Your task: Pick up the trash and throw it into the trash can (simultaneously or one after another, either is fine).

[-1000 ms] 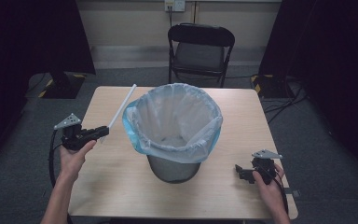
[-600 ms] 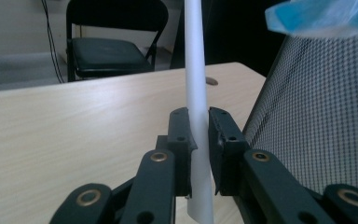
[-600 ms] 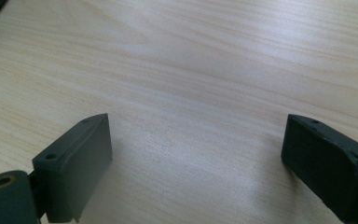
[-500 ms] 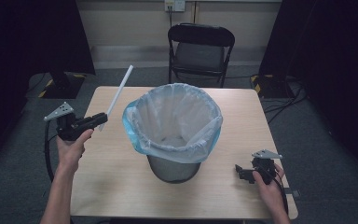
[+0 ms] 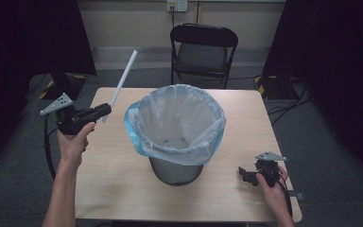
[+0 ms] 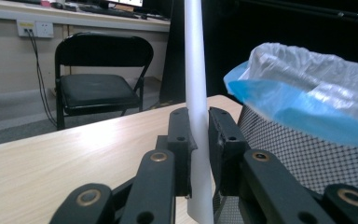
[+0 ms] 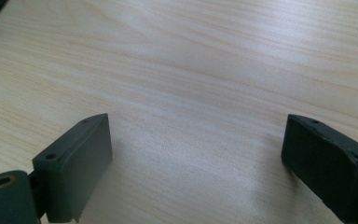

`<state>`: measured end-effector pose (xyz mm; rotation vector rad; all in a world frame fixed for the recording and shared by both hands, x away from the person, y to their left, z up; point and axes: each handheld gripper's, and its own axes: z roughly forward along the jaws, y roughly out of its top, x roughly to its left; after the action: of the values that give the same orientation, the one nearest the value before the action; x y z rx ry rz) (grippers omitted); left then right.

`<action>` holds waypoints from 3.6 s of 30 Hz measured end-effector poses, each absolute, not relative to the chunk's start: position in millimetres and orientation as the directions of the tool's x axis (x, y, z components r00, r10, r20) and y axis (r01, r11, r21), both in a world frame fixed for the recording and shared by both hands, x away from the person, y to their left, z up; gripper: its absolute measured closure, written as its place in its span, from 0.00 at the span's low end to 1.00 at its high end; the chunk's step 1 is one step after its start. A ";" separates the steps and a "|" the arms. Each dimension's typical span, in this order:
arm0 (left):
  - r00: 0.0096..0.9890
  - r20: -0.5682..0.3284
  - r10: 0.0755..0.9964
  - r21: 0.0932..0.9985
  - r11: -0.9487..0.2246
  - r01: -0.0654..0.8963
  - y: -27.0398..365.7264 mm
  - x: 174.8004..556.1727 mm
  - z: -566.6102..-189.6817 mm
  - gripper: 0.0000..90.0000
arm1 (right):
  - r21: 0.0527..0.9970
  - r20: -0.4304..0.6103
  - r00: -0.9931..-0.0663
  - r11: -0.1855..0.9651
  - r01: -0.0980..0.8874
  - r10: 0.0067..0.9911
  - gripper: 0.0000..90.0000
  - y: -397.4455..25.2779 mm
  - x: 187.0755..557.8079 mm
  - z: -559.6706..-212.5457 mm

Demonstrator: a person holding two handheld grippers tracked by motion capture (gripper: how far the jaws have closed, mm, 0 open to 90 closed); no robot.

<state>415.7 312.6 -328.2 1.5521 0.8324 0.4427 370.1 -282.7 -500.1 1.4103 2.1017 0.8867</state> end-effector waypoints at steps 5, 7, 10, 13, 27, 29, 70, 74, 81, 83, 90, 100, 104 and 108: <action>0.660 -0.157 0.735 0.973 0.002 0.229 308.5 413.2 -321.3 0.89 | 0.724 -0.018 -0.372 0.268 0.635 0.928 0.09 -282.7 370.1 -500.1; 0.665 -0.160 0.729 0.975 0.012 0.222 308.5 413.5 -317.8 0.89 | 0.725 -0.018 -0.372 0.268 0.635 0.928 0.09 -282.7 370.1 -500.1; 0.672 -0.157 0.724 0.977 0.015 0.211 307.3 413.2 -311.3 0.89 | 0.725 -0.018 -0.372 0.268 0.635 0.928 0.09 -282.7 370.1 -500.1; 0.680 -0.153 0.717 0.980 0.020 0.199 306.0 413.3 -306.7 0.89 | 0.725 -0.018 -0.372 0.268 0.635 0.928 0.09 -282.8 370.1 -500.1; 0.727 -0.109 0.678 0.990 0.010 0.139 282.2 416.6 -273.8 0.89 | 0.725 -0.018 -0.372 0.268 0.635 0.928 0.09 -282.8 370.1 -500.1; 0.735 -0.115 0.668 0.991 0.024 0.133 278.2 415.9 -269.7 0.89 | 0.725 -0.018 -0.372 0.268 0.635 0.928 0.09 -282.8 370.1 -500.1; 0.889 -0.089 0.449 0.993 -0.024 0.112 195.2 418.2 -223.0 0.89 | 0.725 -0.018 -0.372 0.269 0.635 0.928 0.09 -282.8 370.1 -500.1; 0.892 -0.084 0.443 0.991 -0.057 0.121 185.0 419.4 -219.6 0.89 | 0.725 -0.018 -0.372 0.268 0.635 0.928 0.09 -282.8 370.1 -500.1; 0.914 -0.060 0.400 0.989 -0.100 0.109 173.8 417.9 -219.0 0.88 | 0.725 -0.018 -0.372 0.268 0.635 0.928 0.09 -282.8 370.1 -500.1; 0.914 -0.052 0.402 0.986 -0.122 0.110 171.8 417.9 -221.4 0.88 | 0.725 -0.018 -0.372 0.268 0.635 0.928 0.09 -282.8 370.1 -500.1; 0.900 -0.058 0.433 0.982 -0.137 0.129 173.2 419.1 -223.8 0.72 | 0.725 -0.018 -0.372 0.268 0.635 0.928 0.09 -282.8 370.1 -500.1; 0.861 -0.053 0.506 0.981 -0.132 0.139 179.6 423.3 -229.9 0.43 | 0.725 -0.018 -0.372 0.268 0.635 0.928 0.09 -282.8 370.1 -500.1; 0.855 -0.051 0.516 0.981 -0.134 0.140 183.2 424.6 -231.8 0.36 | 0.725 -0.018 -0.372 0.268 0.635 0.928 0.09 -282.8 370.1 -500.1; 0.851 -0.038 0.524 0.978 -0.154 0.138 185.9 424.3 -233.4 0.36 | 0.725 -0.018 -0.372 0.268 0.635 0.928 0.09 -282.8 370.1 -500.1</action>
<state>424.3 185.9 -233.4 1.7144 0.5139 0.3640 370.1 -282.8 -500.1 1.4101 2.1018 0.8867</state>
